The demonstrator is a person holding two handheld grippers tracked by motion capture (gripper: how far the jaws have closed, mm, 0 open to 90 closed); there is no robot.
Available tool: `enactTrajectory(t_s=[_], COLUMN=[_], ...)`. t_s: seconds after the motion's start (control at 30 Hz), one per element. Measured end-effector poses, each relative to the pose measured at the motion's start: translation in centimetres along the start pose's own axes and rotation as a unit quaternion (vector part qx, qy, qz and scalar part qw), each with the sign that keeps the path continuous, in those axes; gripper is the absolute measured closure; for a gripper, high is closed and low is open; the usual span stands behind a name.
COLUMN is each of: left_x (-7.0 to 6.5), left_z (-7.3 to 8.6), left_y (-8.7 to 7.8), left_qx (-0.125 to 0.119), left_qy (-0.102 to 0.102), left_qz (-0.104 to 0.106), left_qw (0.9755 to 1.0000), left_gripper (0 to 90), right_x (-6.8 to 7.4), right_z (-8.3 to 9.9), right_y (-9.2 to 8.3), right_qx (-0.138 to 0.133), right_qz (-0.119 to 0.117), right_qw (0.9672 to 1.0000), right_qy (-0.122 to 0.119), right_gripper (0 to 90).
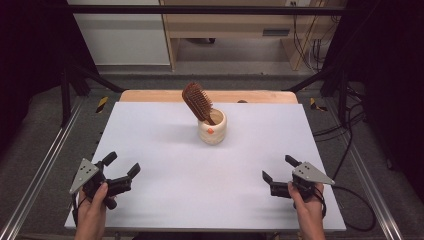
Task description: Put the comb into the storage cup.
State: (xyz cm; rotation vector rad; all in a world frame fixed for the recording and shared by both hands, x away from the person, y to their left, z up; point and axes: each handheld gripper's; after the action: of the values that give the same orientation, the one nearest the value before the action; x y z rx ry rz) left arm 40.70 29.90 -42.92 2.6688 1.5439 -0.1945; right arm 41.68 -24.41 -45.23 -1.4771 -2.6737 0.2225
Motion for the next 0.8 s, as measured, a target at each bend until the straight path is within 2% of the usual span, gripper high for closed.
enactTrajectory(t_s=[0.27,0.5,0.67,0.8], left_x=[-0.6,-1.3,-1.5,-1.4], left_z=[0.3,0.6,0.9,1.3], left_y=[-0.1,-0.2,-0.3,-0.6], left_qx=[0.006,0.012,0.015,0.015], left_qy=[0.009,0.031,0.036,0.031], left_qz=[0.006,0.004,0.002,-0.001], left_qw=[0.9999,0.9994,0.9992,0.9994], left_gripper=[2.0,2.0,2.0,2.1], right_x=[0.0,0.0,-0.1,-0.2], right_z=[0.0,0.1,0.1,0.2], right_y=[0.0,0.1,0.1,0.1], right_qx=[0.001,0.001,0.000,-0.001], right_qz=[-0.001,-0.001,-0.001,0.000], right_qw=[1.0000,1.0000,1.0000,1.0000], right_qy=[-0.001,-0.003,-0.003,0.000], right_gripper=[2.6,2.6,2.6,2.6])
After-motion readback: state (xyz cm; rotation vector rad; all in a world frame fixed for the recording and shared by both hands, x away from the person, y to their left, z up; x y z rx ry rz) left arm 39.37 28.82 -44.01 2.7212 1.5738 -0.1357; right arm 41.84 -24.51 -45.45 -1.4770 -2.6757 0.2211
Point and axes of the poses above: each handheld gripper's, and its own axes: y roughly forward along the jaws, z roughly out of its underside, x roughly to its left, and after that the axes turned 6 degrees about -x, right-handed
